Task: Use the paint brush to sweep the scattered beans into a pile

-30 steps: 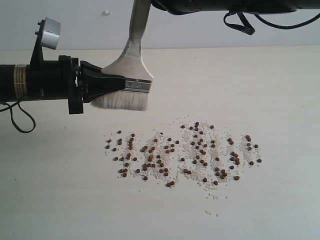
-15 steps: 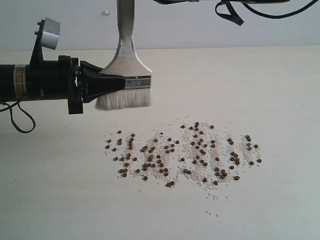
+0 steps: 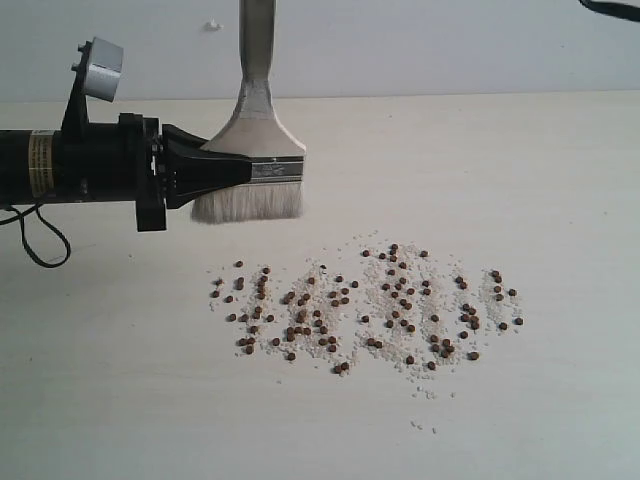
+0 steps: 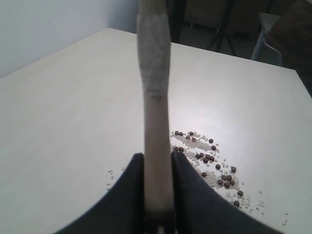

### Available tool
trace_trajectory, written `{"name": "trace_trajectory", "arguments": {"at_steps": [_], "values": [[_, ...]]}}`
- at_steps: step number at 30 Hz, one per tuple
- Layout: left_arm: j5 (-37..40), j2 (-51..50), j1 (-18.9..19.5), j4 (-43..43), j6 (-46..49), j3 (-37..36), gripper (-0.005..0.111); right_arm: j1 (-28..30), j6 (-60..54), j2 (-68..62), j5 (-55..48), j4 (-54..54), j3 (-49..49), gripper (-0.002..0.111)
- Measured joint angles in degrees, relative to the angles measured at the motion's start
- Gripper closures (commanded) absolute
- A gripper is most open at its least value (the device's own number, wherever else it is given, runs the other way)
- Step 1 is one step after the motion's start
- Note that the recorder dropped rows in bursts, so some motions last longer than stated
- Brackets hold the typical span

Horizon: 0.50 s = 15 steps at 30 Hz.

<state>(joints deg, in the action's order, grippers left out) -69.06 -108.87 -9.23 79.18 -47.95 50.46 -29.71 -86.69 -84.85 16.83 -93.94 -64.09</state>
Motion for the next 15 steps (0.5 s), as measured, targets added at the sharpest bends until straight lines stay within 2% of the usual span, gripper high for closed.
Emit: {"name": "trace_trajectory", "arguments": {"at_steps": [3, 6, 11, 15], "values": [[0.00, 0.00, 0.00, 0.00, -0.92, 0.00, 0.107, 4.63, -2.28, 1.98, -1.31, -0.14, 5.37, 0.108], [0.00, 0.00, 0.00, 0.00, -1.45, 0.00, 0.107, 12.61, -2.61, 3.75, -8.67, -0.65, 9.85, 0.108], [0.00, 0.00, 0.00, -0.35, -1.73, 0.00, 0.107, 25.92, -4.85, 3.63, -35.29, 0.04, 13.52, 0.108], [0.00, 0.00, 0.00, -0.59, -2.20, 0.00, 0.107, 33.94, -12.67, -0.38, -63.04, 1.28, 13.64, 0.108]]}}
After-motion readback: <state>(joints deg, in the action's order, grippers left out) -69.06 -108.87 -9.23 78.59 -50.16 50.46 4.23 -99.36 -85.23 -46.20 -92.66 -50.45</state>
